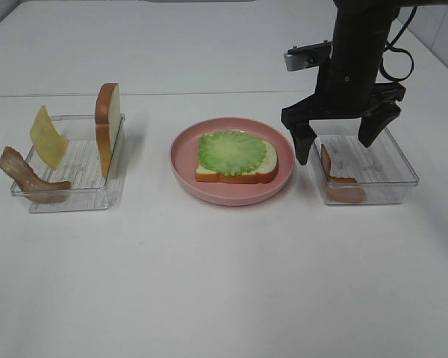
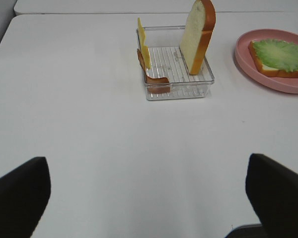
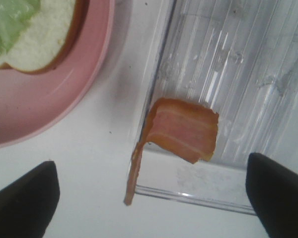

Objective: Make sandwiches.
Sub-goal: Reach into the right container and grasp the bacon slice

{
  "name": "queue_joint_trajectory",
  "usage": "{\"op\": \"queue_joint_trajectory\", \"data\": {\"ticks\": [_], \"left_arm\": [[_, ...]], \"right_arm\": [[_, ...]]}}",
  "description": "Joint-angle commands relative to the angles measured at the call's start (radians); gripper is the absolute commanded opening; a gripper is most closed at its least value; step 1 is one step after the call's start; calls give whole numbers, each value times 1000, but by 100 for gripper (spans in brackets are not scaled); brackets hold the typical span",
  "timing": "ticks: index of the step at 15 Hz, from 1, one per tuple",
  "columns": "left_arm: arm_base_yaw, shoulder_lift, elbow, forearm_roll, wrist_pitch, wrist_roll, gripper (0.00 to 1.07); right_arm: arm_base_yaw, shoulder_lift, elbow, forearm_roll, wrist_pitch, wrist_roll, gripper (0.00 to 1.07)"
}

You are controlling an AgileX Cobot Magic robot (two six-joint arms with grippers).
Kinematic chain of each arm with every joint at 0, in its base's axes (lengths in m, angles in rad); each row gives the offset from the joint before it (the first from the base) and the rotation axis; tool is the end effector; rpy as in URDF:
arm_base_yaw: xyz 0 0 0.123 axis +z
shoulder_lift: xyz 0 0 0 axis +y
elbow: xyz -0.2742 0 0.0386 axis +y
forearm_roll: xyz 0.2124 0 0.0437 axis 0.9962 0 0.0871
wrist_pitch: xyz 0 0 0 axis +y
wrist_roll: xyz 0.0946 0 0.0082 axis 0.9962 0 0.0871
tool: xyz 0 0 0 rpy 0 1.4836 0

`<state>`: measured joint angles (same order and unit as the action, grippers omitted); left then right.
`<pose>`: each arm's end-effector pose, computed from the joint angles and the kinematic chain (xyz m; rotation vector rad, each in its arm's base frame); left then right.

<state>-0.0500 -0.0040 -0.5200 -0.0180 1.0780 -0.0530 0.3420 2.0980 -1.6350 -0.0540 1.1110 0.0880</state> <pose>-0.0276 -0.0001 0.2618 -0.0018 2.0385 -0.0861 0.3678 0.1261 0.1903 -0.4193 3.0197 -0.0462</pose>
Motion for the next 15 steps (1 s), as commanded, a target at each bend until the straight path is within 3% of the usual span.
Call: {"op": "queue_joint_trajectory", "data": {"ticks": [1, 6, 9, 12, 13, 15], "left_arm": [[1, -18, 2, -8, -5, 2, 101], [1, -18, 2, -8, -5, 2, 101], [1, -18, 2, -8, -5, 2, 101], [1, -18, 2, -8, -5, 2, 101], [1, -18, 2, -8, -5, 2, 101], [1, -18, 2, -8, -5, 2, 101]], "right_arm": [[0, 17, 8, 6, -39, 8, 99], [0, 78, 8, 11, -31, 14, 98], [0, 80, 8, 10, -31, 14, 92], [0, 80, 8, 9, -31, 10, 70], [0, 80, 8, 3, -42, 10, 52], [0, 80, 8, 3, -45, 10, 33]]}}
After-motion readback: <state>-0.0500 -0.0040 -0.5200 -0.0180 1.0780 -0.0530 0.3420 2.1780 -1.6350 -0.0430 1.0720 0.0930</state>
